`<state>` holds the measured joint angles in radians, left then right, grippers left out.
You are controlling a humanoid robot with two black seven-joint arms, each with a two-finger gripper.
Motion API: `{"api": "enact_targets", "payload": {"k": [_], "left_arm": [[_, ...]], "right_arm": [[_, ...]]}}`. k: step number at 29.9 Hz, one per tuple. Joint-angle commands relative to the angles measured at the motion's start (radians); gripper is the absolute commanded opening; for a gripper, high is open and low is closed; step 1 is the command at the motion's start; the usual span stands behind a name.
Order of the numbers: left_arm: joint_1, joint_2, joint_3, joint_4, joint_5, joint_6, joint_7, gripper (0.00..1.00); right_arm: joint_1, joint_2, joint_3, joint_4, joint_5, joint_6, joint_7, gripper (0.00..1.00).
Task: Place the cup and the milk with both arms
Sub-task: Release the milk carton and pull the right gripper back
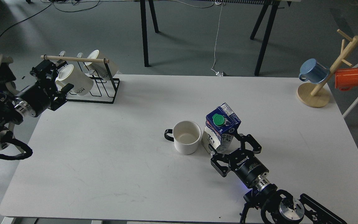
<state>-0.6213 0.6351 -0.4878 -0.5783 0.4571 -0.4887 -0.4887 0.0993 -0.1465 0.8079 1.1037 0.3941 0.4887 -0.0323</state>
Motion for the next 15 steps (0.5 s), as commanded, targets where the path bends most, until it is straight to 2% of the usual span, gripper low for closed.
{"api": "enact_targets", "payload": {"k": [1,9,12,15], "left_arm": [[-0.001,0.001,-0.002,0.0,0.0,0.0,0.0,0.99],[-0.001,0.001,-0.005,0.0,-0.001,0.0,0.0,0.99],[-0.003,0.001,-0.006,0.0,-0.003,0.0,0.0,0.99],[-0.001,0.0,-0.006,0.0,-0.001,0.0,0.0,0.99]], "right_arm": [[-0.058,-0.054,0.008,0.086,0.0,0.0,0.0,0.96],[-0.214,-0.324,0.068,0.261,0.012,0.0,0.008,0.96],[-0.282,-0.441,0.186,0.286,0.028,0.0,0.012,0.96],[-0.302,-0.505,0.333,0.272,0.067,0.0,0.012,0.96]]}}
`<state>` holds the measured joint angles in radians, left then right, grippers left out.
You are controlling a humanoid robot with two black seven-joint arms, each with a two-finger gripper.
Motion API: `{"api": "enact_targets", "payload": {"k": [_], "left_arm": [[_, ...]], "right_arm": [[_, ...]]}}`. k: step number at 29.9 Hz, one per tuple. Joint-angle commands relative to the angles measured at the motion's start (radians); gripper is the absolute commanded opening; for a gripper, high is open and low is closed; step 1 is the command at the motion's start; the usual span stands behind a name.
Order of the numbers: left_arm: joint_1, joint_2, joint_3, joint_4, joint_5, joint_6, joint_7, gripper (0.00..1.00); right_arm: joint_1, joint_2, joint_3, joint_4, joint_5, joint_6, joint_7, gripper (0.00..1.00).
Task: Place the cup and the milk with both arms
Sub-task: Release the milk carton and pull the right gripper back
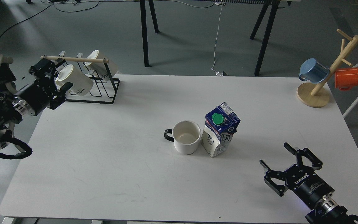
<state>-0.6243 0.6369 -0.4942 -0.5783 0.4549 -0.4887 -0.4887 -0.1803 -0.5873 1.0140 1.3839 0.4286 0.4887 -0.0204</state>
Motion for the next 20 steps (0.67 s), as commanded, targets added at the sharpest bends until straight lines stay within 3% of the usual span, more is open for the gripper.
{"api": "enact_targets", "payload": {"k": [1,4,7,11,20], "left_arm": [[0.002,0.0,0.0,0.0,0.001,0.0,0.0,0.99],[0.008,0.0,0.003,0.0,0.001,0.0,0.0,0.99],[0.025,0.0,0.002,0.0,-0.004,0.0,0.0,0.99],[0.032,0.009,0.002,0.0,-0.002,0.0,0.0,0.99],[0.028,0.02,-0.003,0.0,-0.005,0.0,0.0,0.99]], "right_arm": [[-0.019,-0.077,0.15,-0.016,0.042,0.0,0.0,0.96],[0.065,-0.181,0.212,-0.095,0.074,0.0,0.0,0.96],[0.214,-0.252,0.152,-0.198,0.099,0.0,0.005,0.96],[0.369,-0.249,0.025,-0.333,0.116,0.0,0.025,0.96],[0.511,-0.209,-0.077,-0.404,0.11,0.0,0.03,0.96]]}}
